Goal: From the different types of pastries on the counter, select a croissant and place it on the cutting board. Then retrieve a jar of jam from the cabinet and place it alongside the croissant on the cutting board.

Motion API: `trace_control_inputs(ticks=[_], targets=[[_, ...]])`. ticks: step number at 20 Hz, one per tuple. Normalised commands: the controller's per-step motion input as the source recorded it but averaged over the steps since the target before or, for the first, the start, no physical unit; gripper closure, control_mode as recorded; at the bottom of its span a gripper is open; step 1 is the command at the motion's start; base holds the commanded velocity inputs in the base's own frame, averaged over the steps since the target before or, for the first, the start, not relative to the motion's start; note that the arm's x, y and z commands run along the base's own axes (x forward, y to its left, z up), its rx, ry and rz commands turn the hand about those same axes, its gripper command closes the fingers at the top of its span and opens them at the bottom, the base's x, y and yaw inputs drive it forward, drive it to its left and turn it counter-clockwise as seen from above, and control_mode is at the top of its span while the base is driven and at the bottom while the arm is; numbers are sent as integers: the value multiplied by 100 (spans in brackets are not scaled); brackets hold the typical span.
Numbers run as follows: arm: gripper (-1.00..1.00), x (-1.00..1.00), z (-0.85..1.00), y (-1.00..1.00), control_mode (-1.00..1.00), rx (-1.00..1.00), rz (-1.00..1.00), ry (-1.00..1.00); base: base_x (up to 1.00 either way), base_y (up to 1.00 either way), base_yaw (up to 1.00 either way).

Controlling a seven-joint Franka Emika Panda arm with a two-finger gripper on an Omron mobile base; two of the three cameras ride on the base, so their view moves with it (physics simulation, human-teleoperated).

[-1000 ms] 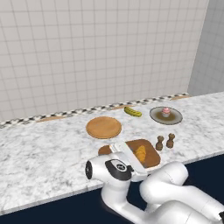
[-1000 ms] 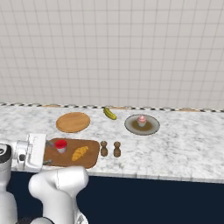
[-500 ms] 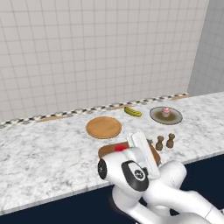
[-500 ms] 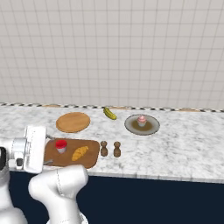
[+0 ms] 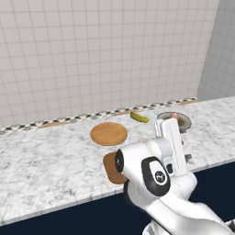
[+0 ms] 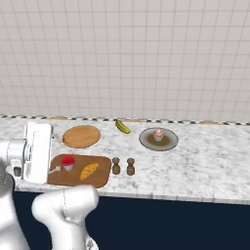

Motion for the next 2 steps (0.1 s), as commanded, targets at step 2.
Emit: trace_control_inputs(ticks=[2], targets=[[-100,-23,100,-10,-100,0,-18,-21,0,0,0]])
